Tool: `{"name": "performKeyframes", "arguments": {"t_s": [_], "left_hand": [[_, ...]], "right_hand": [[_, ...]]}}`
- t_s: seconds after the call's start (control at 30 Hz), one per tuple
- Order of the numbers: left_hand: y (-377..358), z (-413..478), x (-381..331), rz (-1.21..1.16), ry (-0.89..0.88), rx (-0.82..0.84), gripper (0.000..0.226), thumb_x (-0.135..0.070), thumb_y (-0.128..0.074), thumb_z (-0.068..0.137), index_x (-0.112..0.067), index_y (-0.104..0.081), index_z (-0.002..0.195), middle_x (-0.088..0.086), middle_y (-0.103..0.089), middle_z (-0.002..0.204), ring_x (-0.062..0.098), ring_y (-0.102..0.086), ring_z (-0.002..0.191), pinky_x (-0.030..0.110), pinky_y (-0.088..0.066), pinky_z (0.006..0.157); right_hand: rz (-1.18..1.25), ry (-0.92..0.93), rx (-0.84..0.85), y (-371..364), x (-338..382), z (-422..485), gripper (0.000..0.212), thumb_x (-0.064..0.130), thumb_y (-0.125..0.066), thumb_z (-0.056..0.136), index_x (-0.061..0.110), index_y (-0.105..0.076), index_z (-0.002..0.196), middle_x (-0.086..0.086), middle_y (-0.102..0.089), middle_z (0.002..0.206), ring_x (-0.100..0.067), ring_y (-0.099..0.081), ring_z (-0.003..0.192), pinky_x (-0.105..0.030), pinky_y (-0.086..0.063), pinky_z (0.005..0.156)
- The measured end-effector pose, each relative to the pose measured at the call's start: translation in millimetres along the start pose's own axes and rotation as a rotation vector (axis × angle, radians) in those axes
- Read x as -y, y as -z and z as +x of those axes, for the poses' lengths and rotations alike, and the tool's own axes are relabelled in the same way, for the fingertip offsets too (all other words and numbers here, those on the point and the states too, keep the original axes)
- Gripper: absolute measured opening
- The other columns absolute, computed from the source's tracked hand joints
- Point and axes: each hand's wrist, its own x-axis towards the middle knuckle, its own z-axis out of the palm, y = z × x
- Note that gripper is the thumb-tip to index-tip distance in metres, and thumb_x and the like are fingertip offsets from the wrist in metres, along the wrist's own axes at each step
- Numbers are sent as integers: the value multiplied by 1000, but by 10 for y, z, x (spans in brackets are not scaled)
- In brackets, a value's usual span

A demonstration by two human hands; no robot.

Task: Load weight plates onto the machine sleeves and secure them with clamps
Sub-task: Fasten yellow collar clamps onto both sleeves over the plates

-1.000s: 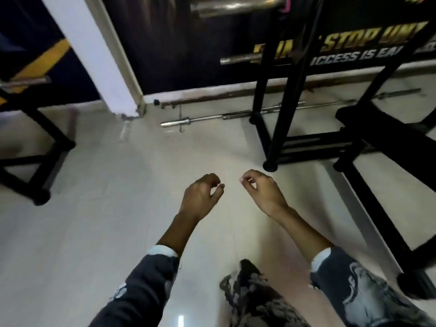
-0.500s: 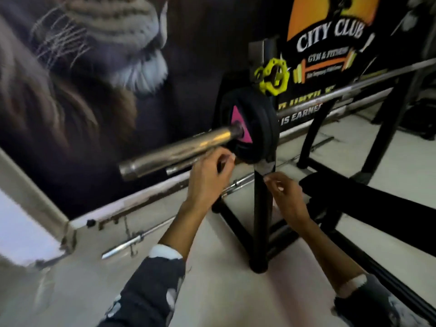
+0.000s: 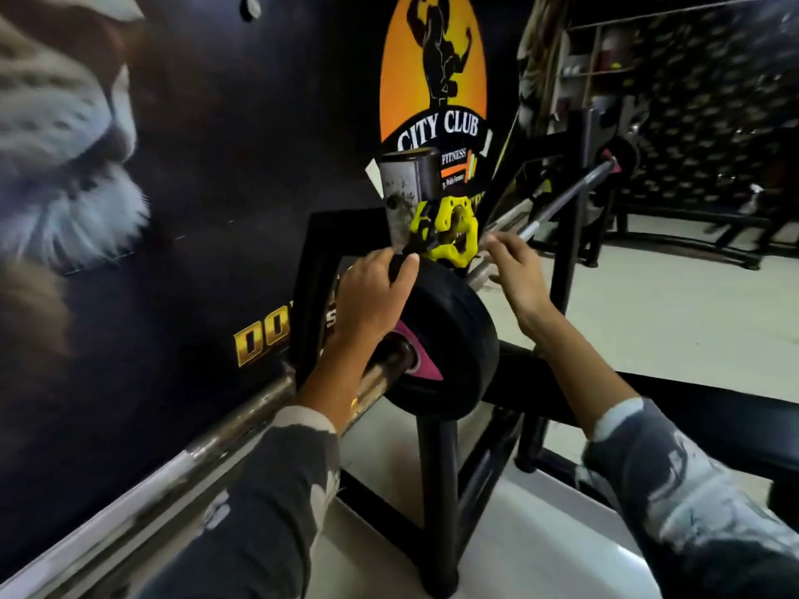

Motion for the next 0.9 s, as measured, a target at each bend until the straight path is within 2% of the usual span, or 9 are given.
{"name": "performKeyframes", "arguments": {"t_s": [0.1,0.27,0.4,0.5,0.6,0.7,0.8,0.87,0.9], "left_hand": [[30,-23,-19,8,-10,-18,50,-44,-39,92,-10,-57,124,10,-60,127,26,-51,119,36,-38,98],[16,-36,-37,-24,-16,-15,57,-48,-34,87,-11,-56,125,9,-58,129,24,-50,121,38,-39,101],[3,-31,1,-32,3,-28,60,-50,-33,86,-12,-55,126,8,-58,130,22,-50,121,37,-40,101],[4,-18,-10,-35,17,-30,60,-51,-34,86,-11,-57,125,8,-58,130,23,-51,121,36,-39,102],[12,-20,-58,-40,56,-16,52,-47,-38,91,-14,-55,127,6,-56,132,22,-48,123,37,-37,104],[-27,-171,-220,-96,-64,-170,35,-29,-49,95,-10,-59,123,6,-60,128,18,-52,120,27,-37,102],[-264,-598,-531,-325,-311,-277,22,-22,-57,91,-6,-68,101,2,-68,99,6,-62,90,15,-47,82],[-489,-937,-681,-548,-159,-166,23,-30,-63,87,-10,-68,97,0,-68,92,2,-62,78,13,-48,71],[-582,-1106,-743,-682,-16,-62,27,-31,-67,84,-10,-66,102,3,-69,96,3,-64,82,13,-50,71]], "right_hand": [[129,-98,161,-144,40,282,37,34,-37,99,9,-54,120,-12,-61,119,-19,-58,103,-29,-46,81],[469,-391,395,-130,-91,651,37,39,-35,98,12,-59,107,-6,-71,97,-14,-70,80,-28,-58,64],[581,-336,447,-24,-70,753,31,28,-41,96,5,-58,105,-13,-70,93,-27,-67,91,-43,-58,79],[699,-223,382,167,136,742,34,31,-45,92,3,-56,108,-15,-61,98,-29,-59,97,-48,-56,82],[861,-176,265,437,268,579,41,34,-49,89,3,-54,115,-15,-61,106,-30,-56,110,-40,-58,77],[745,-157,155,638,165,154,57,38,-54,82,1,-50,126,-19,-52,118,-40,-46,126,-50,-48,98],[662,-163,-10,754,-36,-461,38,32,-50,89,3,-59,112,-13,-57,99,-23,-60,95,-58,-35,107],[706,-164,-154,800,-101,-911,30,32,-53,83,8,-60,100,-4,-53,83,-13,-55,76,-53,-38,106],[710,-157,-216,819,-121,-1138,32,34,-53,81,9,-59,100,-3,-52,83,-11,-54,74,-46,-42,103]]}}
